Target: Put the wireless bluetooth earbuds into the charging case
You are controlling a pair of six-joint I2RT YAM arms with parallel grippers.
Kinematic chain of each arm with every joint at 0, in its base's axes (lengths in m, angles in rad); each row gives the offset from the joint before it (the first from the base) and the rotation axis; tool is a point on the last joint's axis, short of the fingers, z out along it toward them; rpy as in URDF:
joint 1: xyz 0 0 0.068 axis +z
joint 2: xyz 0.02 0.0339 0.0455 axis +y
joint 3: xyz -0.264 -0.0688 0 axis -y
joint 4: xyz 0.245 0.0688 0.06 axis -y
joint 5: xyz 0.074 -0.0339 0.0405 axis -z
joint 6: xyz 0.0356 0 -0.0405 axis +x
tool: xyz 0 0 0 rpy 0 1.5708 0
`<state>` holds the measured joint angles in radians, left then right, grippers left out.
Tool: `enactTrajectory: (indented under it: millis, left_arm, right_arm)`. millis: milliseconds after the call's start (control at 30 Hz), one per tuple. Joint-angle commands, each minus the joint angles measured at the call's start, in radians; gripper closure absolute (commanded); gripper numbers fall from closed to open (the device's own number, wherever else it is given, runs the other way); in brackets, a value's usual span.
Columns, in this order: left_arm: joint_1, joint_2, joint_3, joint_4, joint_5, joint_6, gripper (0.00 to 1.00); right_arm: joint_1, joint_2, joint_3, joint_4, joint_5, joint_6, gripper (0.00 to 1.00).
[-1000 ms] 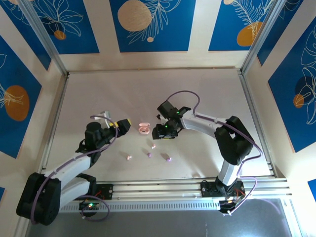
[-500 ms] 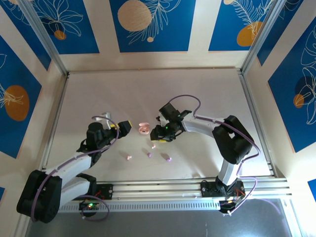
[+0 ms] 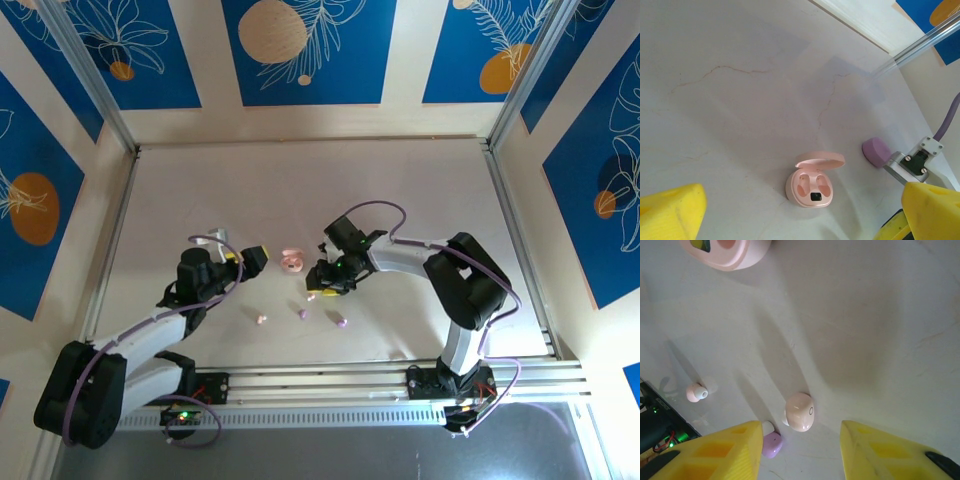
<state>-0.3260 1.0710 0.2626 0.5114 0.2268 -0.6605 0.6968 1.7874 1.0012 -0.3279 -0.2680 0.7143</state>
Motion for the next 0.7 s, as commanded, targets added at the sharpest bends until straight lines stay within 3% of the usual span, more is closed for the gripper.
enactTrajectory:
  millis: [0,667]
  left_arm:
    - [-0.012,0.004,0.015,0.009,-0.001,0.024,0.00]
    - [-0.017,0.000,0.017,0.006,-0.001,0.026,0.00]
  right_arm:
    - [-0.002,0.021,-0.009,0.013,-0.034,0.017,0.55]
    - [0.019,0.073,0.011,0.032,-0.050,0.027,0.67]
